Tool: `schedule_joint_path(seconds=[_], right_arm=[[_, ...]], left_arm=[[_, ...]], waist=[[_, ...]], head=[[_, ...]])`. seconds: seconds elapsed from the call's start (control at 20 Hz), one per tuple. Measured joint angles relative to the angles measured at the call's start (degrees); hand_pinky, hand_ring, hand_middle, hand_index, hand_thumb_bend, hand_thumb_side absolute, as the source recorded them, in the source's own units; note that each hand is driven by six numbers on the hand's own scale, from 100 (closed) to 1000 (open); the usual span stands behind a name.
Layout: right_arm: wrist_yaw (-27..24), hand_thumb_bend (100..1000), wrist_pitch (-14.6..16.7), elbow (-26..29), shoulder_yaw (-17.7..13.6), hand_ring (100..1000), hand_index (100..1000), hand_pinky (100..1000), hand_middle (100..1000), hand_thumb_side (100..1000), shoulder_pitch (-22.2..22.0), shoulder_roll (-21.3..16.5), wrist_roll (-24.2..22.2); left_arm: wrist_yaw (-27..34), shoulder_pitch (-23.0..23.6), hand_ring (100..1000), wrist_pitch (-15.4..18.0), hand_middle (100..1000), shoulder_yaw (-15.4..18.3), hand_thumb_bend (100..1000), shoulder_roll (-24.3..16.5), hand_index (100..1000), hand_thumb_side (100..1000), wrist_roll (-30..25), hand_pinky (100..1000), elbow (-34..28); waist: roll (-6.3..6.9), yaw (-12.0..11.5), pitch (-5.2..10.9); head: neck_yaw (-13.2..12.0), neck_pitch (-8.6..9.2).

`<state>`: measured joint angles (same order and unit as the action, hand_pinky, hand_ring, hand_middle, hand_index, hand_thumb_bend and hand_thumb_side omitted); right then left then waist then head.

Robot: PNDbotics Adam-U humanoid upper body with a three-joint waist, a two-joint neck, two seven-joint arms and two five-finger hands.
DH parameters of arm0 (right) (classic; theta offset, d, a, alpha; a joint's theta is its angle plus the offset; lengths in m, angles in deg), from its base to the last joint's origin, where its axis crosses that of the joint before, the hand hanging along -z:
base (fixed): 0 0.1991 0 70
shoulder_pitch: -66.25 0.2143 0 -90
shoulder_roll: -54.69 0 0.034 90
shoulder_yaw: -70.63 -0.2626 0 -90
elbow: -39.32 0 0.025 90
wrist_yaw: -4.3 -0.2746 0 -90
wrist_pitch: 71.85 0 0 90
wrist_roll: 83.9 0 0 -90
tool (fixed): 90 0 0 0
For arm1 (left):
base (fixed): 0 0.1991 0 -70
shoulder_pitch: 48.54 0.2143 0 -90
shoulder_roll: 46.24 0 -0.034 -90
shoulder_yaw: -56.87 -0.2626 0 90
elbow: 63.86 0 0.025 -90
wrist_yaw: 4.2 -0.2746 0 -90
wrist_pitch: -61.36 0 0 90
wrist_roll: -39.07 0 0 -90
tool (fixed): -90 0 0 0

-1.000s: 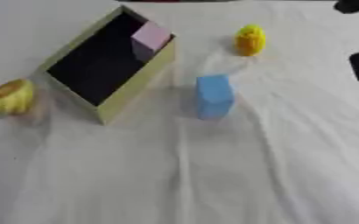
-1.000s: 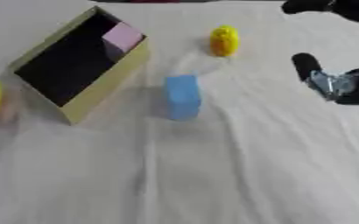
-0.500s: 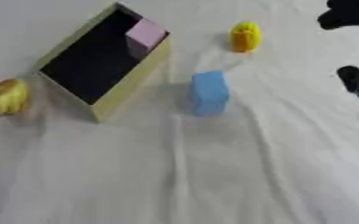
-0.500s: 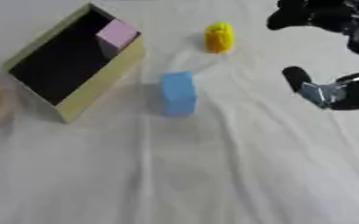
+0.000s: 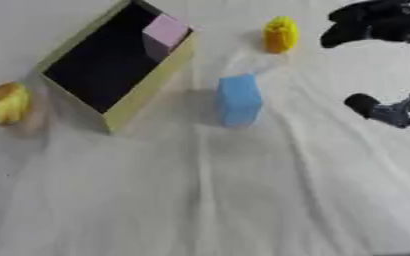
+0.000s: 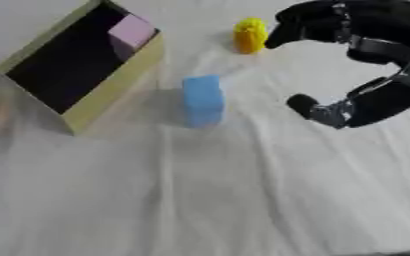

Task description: Pick up objects on the table and place them in the box.

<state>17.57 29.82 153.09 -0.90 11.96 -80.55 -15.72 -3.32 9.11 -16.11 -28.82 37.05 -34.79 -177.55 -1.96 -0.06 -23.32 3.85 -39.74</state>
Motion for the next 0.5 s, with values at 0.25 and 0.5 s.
schedule_joint_path(seconds=[0.25,0.5], right_arm=[[-1.73,286,-4.77,0.0,2.62,1000,907,923,839,401,3.93,2.63,-6.61],[-2.16,286,-8.67,-2.44,5.61,1000,909,932,846,417,8.68,6.05,-11.89]], left_arm=[[0.17,0.0,667,-0.21,651,-0.59,171,0.05,807,547,-0.65,647,0.0],[0.52,0.0,664,-0.36,649,-0.95,173,0.35,803,548,-1.1,647,0.0]], waist=[[-0.09,0.02,1.11],[-0.19,0.07,1.78]], head=[[0.84,-1.74],[1.44,-2.64]])
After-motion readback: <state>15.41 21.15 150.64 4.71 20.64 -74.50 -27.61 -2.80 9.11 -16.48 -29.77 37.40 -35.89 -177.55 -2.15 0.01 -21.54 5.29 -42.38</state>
